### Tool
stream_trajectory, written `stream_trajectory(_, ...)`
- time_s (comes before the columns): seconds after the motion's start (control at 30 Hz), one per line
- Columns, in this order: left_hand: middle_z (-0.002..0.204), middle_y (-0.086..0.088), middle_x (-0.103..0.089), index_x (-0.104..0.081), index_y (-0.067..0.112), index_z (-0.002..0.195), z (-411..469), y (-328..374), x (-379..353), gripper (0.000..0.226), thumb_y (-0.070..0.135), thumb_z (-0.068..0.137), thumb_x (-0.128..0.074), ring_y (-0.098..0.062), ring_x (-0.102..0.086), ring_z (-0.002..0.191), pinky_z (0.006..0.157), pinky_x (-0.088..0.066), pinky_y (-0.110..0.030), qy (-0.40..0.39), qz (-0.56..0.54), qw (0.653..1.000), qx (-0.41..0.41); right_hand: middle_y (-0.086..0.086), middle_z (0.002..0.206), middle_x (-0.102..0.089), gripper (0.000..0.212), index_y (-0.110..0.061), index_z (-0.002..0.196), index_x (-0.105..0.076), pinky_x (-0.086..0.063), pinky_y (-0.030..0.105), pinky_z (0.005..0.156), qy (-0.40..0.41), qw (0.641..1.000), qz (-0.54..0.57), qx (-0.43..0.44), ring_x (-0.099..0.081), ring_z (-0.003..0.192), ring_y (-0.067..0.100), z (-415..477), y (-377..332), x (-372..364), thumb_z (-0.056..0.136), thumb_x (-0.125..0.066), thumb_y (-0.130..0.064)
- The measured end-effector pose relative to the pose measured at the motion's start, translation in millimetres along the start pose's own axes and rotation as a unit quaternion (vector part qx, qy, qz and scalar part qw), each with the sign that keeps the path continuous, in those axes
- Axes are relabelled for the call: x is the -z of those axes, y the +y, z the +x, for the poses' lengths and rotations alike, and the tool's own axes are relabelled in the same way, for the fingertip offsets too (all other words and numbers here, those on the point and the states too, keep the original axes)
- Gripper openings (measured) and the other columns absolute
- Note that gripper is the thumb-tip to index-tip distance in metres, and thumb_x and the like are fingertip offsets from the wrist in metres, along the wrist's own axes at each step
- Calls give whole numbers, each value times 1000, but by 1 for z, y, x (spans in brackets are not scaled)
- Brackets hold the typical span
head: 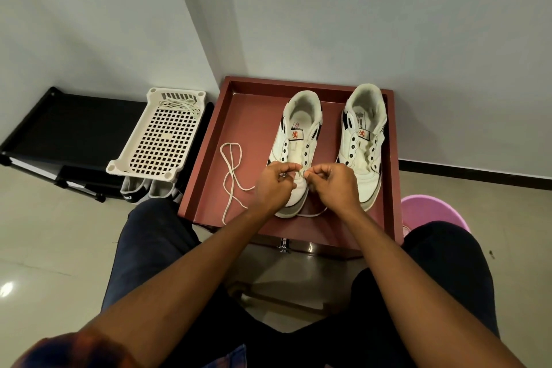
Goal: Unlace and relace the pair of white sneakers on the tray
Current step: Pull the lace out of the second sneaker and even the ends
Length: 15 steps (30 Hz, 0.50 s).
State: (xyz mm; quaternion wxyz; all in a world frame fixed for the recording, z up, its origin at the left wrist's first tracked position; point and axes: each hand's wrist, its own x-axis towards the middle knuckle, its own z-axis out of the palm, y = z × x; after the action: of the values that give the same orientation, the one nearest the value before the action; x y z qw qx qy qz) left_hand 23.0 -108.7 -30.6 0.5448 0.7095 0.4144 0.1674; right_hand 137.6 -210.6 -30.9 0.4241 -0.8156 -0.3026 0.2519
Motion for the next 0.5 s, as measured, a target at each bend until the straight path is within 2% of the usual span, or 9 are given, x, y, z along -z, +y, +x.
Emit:
stream_trajectory(0.07, 91, -3, -66, -72, 17, 100, 3, 2, 4, 28, 1, 95, -50, -14, -66, 60, 53, -52, -25, -29, 13, 999, 8, -9, 60, -71, 11, -26, 77, -77, -61, 39, 69, -4, 1000, 18, -12, -69, 56, 10, 1, -1, 1, 88, -78, -26)
stream_trajectory(0.13, 77, 2, -66, -71, 13, 104, 4, 5, 7, 24, 6, 95, -50, -17, -65, 53, 53, -56, -31, -46, 34, 998, 11, -8, 61, -72, 11, -25, 77, -78, -61, 39, 70, -7, 999, 28, -17, -70, 57, 10, 1, -1, 2, 87, -79, -24)
stream_trajectory(0.23, 64, 6, -65, -69, 16, 105, 6, 12, 10, 22, 8, 93, -52, -17, -65, 47, 49, -57, -30, -58, 69, 996, 9, -6, 62, -73, 7, -21, 80, -80, -61, 40, 71, -5, 999, 30, -21, -71, 59, 14, 1, -2, 2, 86, -80, -24)
stream_trajectory(0.33, 62, 0, -65, -70, 15, 104, 10, 16, 15, 26, 5, 89, -52, -14, -65, 44, 46, -56, -27, -71, 109, 991, -4, -6, 63, -73, 7, -21, 80, -81, -62, 40, 72, 2, 999, 39, -31, -73, 62, 16, 0, -4, 0, 85, -81, -26)
stream_trajectory(0.4, 69, -6, -65, -70, 12, 104, 15, 17, 17, 24, 3, 87, -55, -14, -67, 47, 46, -56, -28, -90, 111, 990, 1, -5, 64, -74, 8, -21, 80, -80, -62, 39, 72, 8, 998, 39, -40, -73, 63, 17, 0, -4, 0, 84, -83, -28)
stream_trajectory(0.5, 73, -6, -66, -67, 13, 101, 20, 21, 21, 18, 4, 89, -58, -11, -67, 48, 46, -56, -27, -125, 131, 983, -1, -5, 63, -73, 11, -21, 78, -80, -61, 39, 71, 10, 998, 33, -45, -72, 62, 16, 1, -3, 0, 83, -83, -30)
